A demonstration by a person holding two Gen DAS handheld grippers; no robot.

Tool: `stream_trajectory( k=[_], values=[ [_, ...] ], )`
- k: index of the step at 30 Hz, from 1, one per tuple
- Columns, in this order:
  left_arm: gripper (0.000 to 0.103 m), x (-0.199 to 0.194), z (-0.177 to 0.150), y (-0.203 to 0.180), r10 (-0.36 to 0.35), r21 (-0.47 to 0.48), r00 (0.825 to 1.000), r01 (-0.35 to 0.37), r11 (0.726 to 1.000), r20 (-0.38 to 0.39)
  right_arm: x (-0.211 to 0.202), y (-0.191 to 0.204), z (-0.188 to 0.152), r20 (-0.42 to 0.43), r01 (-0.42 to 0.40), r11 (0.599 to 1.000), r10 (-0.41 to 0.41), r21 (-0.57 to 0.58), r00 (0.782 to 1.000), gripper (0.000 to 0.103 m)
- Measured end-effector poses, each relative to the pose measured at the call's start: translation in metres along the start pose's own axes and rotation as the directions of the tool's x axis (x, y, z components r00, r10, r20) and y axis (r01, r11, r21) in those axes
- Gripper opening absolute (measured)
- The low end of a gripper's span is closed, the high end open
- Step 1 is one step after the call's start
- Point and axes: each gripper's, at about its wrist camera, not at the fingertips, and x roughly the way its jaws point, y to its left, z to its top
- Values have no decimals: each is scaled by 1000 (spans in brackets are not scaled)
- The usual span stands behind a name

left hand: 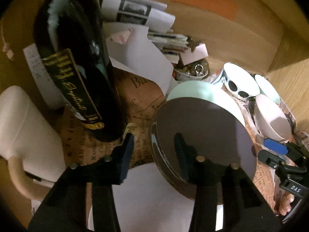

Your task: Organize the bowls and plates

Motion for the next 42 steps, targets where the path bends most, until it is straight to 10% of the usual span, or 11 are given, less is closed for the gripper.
stream_trajectory(
  k=[13,42],
  values=[
    [18,29,8,5,-62,14,994,64,998,-88,27,-8,6,-65,-17,997,22,74,998,35],
    [18,17,-2,1,-88,49,993,91,995,-72,22,-4,10,-28,-3,999,4,52,1000,35]
  ],
)
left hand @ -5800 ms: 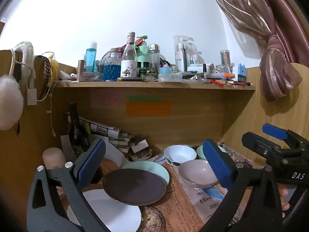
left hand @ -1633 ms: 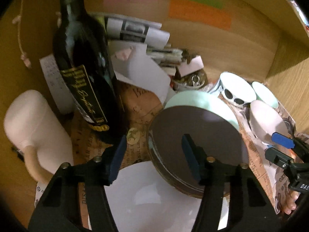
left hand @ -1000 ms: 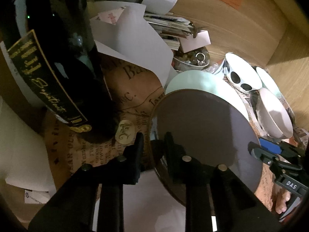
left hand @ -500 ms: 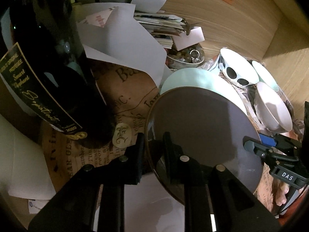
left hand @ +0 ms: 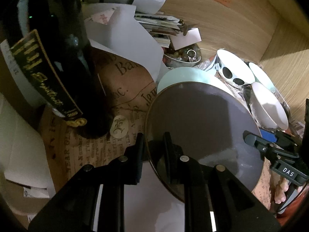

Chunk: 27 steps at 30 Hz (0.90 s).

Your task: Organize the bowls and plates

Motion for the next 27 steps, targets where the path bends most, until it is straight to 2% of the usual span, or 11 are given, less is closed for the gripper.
stream_trajectory(
  k=[27],
  values=[
    [18,-70,-55,-29,23,-57,993,-17,998,112,-60,9,-30,90,-56,996,63,-75,994,35]
  ],
)
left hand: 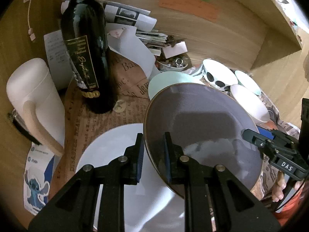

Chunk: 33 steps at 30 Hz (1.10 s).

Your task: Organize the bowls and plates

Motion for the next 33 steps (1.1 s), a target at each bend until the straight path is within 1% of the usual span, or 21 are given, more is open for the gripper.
stream_trajectory(
  k=[15,23,33],
  values=[
    [18,-20,-33,-39,-8,-11,1000,8,1000,5,-34,-18,-27,14,-10,1000,10,5,1000,35],
    [18,-18,-43,-63,-7,-12,1000,6,1000,-11,-48,-34,-40,12,-16,1000,16,2,1000,35],
    [19,-8,-55,-89,-20,2,999,20,1000,-37,-54,-59,-56,-21,2,1000,-2,14,1000,35]
  ],
)
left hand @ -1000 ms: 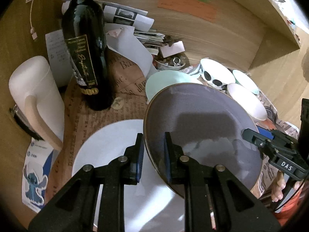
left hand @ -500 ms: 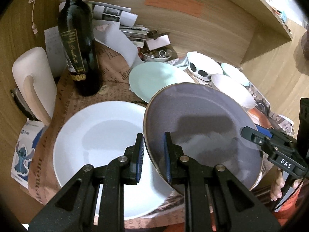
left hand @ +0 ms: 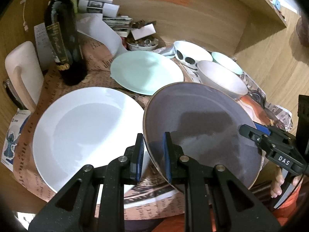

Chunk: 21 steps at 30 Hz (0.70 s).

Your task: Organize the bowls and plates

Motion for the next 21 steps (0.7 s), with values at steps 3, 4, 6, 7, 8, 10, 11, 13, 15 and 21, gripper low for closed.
stream_trajectory(
  k=[3,4,6,7,8,10,11,13,15,21],
  values=[
    [19,6,-3,-5,-5,-6,1000,4,1000,-14,0,-6,-3,-10,6,1000,-6,-1,1000,35],
    [18,8,-4,-7,-6,-11,1000,6,1000,-21,0,-8,-3,-13,7,1000,-7,-2,1000,35],
    [19,13,-6,-9,-8,-16,999,7,1000,-33,0,-11,-4,-18,10,1000,-10,-3,1000,35],
    [19,16,-7,-11,-7,-15,999,7,1000,-39,0,-12,-5,-21,12,1000,-13,-4,1000,35],
    [19,18,-8,-12,-8,-15,999,7,1000,-44,1,-13,-5,-24,15,1000,-15,-3,1000,35],
    [19,22,-8,-15,-8,-8,999,8,1000,-54,2,-18,-6,-30,21,1000,-21,1,999,35],
    [19,23,-9,-17,-8,-3,998,7,1000,-57,3,-19,-6,-33,24,1000,-24,4,999,35],
    [19,27,-9,-22,-6,4,998,6,1000,-64,5,-24,-8,-41,30,999,-29,12,999,35],
    [19,31,-9,-24,-3,12,998,4,1000,-70,7,-27,-9,-47,36,999,-35,16,998,35],
    [19,41,-10,-28,1,29,996,2,1000,-91,15,-35,-11,-69,52,998,-50,22,996,35]
  ],
)
